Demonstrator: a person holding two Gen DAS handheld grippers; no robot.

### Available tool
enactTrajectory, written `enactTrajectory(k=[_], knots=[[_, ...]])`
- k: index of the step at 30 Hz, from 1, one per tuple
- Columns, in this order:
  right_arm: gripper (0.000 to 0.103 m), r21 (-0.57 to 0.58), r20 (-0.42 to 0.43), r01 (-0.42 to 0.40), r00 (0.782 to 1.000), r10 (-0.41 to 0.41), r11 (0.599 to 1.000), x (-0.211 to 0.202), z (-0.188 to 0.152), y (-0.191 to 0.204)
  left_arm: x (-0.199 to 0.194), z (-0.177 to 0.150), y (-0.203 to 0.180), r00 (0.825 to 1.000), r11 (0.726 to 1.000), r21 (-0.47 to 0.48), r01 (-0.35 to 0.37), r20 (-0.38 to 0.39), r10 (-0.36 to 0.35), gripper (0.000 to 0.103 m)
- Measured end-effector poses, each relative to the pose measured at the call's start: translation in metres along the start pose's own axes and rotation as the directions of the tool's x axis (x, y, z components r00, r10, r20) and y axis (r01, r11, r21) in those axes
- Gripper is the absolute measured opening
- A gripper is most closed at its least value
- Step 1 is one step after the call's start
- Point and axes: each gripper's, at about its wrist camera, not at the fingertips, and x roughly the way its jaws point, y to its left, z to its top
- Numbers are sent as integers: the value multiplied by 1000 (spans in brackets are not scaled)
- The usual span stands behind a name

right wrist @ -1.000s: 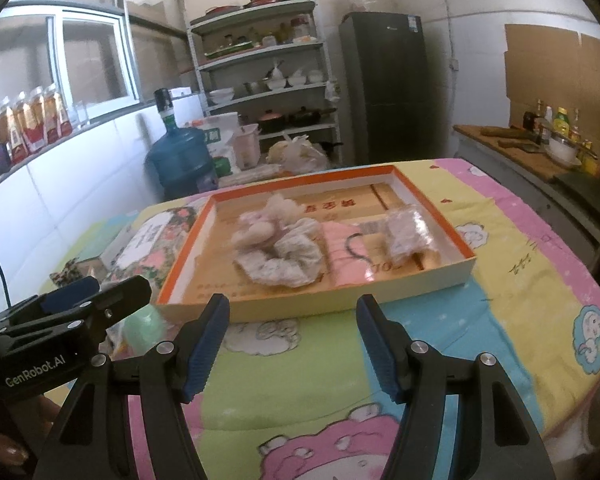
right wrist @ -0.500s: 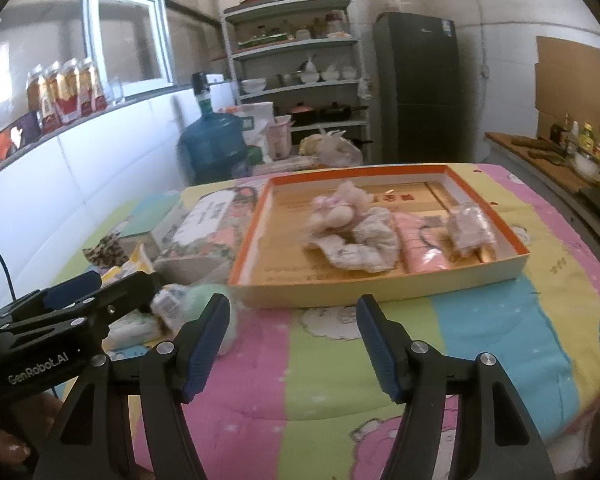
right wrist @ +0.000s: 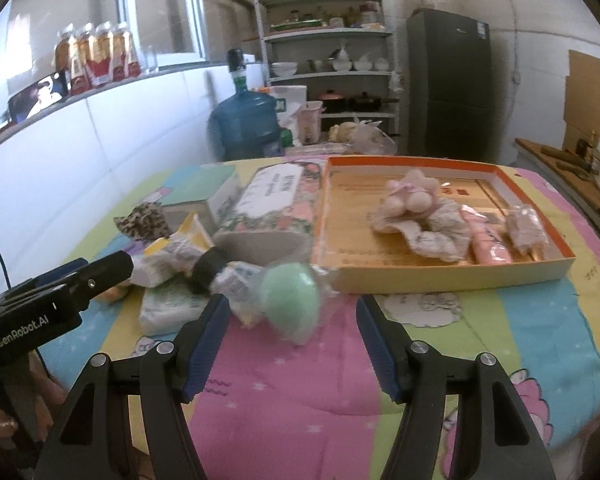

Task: Organize soft objects
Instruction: 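Grasp the white plush with purple bonnet with the left gripper while the right reaches the snack packet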

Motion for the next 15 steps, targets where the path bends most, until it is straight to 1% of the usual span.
enactTrajectory(k=[5, 15], knots=[[68, -30, -14, -31, 999, 31, 999, 9, 1, 20, 2, -6, 27, 1000, 999, -34, -14, -13, 13, 81], [68, -86, -40, -79, 996, 76, 993, 26, 4, 55, 5, -10, 67, 998, 995, -88, -50, -27, 48, 81]])
